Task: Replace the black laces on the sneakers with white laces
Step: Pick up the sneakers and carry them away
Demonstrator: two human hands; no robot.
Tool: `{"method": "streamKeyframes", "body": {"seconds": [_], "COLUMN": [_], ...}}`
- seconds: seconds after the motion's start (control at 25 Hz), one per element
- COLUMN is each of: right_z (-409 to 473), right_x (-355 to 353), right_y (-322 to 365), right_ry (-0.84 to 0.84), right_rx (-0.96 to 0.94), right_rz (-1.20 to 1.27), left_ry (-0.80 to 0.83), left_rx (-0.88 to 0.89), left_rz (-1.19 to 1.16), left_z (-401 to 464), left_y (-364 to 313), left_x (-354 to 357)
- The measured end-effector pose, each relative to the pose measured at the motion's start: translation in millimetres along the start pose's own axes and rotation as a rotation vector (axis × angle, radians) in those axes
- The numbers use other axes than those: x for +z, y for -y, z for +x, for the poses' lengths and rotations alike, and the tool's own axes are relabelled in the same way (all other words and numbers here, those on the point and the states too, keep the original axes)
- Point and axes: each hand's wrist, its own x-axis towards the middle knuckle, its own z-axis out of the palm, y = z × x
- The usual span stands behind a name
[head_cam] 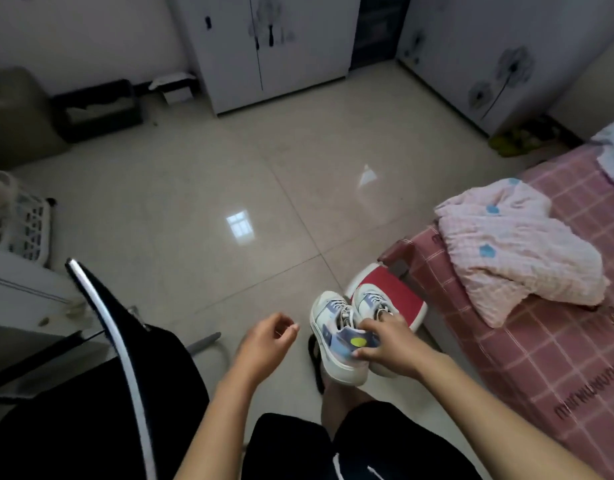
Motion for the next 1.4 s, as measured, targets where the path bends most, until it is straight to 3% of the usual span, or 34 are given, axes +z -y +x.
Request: {"method": "streamKeyframes", "body": {"seconds": [0.2, 0.44, 0.88, 1.24, 1.4], "right_z": [121, 264, 508, 667, 752], "right_x": [-80, -204, -382, -591, -681], "right_y": [-3, -8, -23, -113, -178], "right_ry": [0.021, 0.0, 0.013, -0.084, -0.092], "right_rx": [-0.018, -0.032, 0.036, 0.204, 0.23], "right_rz": [-0.007, -0.027, 0.021, 0.1, 0.103], "left_ry": [-0.028, -0.076, 0.016, 0.245, 0.256], "left_rx": [-0.022, 0.028, -0.011, 0.147, 0.142], "left_rz": [-0.012, 0.037, 0.017, 0.116, 0.124], "left_z": [122, 282, 567, 848, 967], "left_y": [-23, -113, -206, -386, -469], "left_x": [-46, -128, -195, -190, -162]}}
